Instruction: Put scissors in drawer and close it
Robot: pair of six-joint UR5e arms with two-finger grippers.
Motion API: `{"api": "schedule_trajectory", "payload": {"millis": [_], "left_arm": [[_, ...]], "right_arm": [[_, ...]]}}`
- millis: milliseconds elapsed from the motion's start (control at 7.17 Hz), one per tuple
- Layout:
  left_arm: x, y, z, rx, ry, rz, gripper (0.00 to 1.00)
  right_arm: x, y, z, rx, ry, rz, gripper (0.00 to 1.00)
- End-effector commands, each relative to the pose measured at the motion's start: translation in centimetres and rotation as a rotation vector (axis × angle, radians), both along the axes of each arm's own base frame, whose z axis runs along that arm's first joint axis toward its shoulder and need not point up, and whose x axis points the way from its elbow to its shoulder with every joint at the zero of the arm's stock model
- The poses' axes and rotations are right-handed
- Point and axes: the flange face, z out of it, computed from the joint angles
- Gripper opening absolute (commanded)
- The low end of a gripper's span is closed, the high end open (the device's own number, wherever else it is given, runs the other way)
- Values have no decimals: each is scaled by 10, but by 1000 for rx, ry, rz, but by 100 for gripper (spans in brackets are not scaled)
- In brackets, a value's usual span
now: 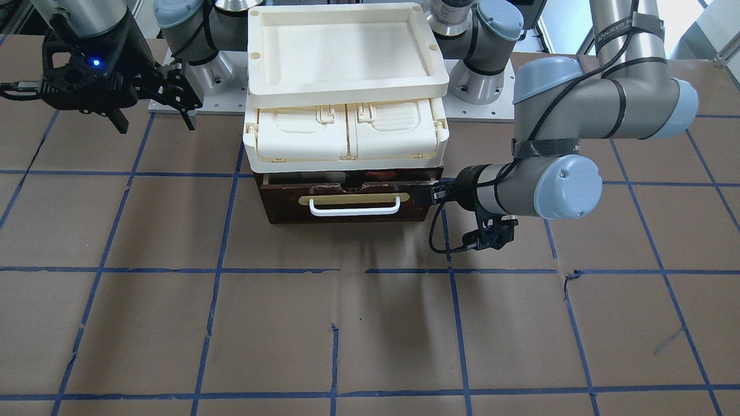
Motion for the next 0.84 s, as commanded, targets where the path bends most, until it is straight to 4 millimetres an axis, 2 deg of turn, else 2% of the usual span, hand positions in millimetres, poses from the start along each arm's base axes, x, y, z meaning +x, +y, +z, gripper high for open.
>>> {"api": "schedule_trajectory", "payload": {"millis": [0,419,558,698], "left_arm": [[0,10,2,65,-12,20,100],[-1,11,2,71,-11,20,100],[-1,5,4,34,2,6,100],[4,-26,20,-183,-11,8,100]], "right_arm": [[1,0,4,-7,3,-18,100],[1,0,1,-2,1,-16,100],[1,0,-1,1,4,-14,100],[1,0,-2,3,2,-14,100]]}}
